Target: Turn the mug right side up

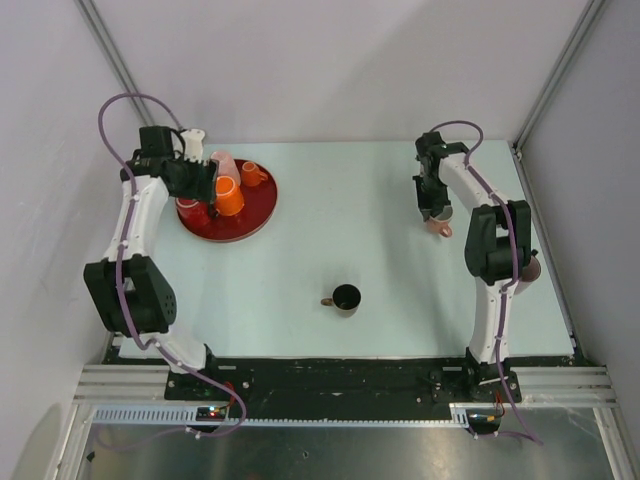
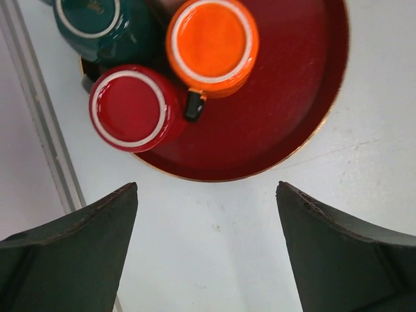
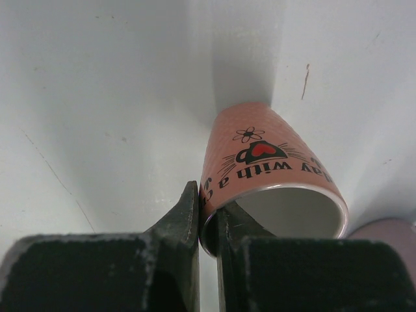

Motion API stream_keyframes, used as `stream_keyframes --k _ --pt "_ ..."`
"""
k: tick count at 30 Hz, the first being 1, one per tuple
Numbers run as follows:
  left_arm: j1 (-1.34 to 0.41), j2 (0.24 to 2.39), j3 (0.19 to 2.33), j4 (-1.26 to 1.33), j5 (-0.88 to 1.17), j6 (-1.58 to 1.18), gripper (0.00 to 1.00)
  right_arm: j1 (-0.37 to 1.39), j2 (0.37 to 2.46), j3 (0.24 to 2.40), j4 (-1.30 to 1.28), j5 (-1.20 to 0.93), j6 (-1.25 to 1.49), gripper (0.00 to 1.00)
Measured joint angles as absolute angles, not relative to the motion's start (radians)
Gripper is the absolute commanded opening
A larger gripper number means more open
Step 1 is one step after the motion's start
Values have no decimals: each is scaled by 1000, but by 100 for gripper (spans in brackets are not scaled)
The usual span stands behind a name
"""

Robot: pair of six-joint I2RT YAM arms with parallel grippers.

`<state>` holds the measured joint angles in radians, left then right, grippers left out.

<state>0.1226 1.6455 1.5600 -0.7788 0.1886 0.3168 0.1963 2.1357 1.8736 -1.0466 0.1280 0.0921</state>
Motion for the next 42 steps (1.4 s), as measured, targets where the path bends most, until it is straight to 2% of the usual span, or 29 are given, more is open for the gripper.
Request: stream_keyframes --k 3,6,8,13,15,16,18,20,23,27,33,37,42 --pt "151 1657 1551 -780 173 326 91 187 2136 1837 -1022 115 95 0" --pt "185 1671 1550 -783 169 334 93 181 2124 1806 -990 104 97 5" --pt "210 1682 1550 -783 168 334 93 178 2114 1791 -976 97 97 12" --pt "268 1731 1550 -781 157 369 93 173 2098 1756 -950 86 106 49" --pt "284 1758 1550 -780 152 403 87 173 2096 1738 -949 80 108 60" --pt "292 1773 1550 -780 152 424 78 173 2093 1730 -950 76 108 66" --pt "305 1802 1551 -779 152 463 68 173 2085 1720 -953 65 107 75" --pt "324 1843 1563 -780 160 516 66 176 2068 1715 -955 59 104 84" --pt "354 1895 1581 -772 186 594 67 183 2020 1715 -957 50 102 96" --pt "375 1916 1583 -773 236 693 70 197 1936 1713 -958 44 99 99" --pt "375 1937 1627 -765 323 772 97 230 1826 1663 -950 39 99 99" --pt "373 1905 1614 -773 418 780 99 252 1808 1625 -952 52 100 100" --pt "340 1922 1677 -772 389 636 100 271 1808 1597 -954 62 101 99"
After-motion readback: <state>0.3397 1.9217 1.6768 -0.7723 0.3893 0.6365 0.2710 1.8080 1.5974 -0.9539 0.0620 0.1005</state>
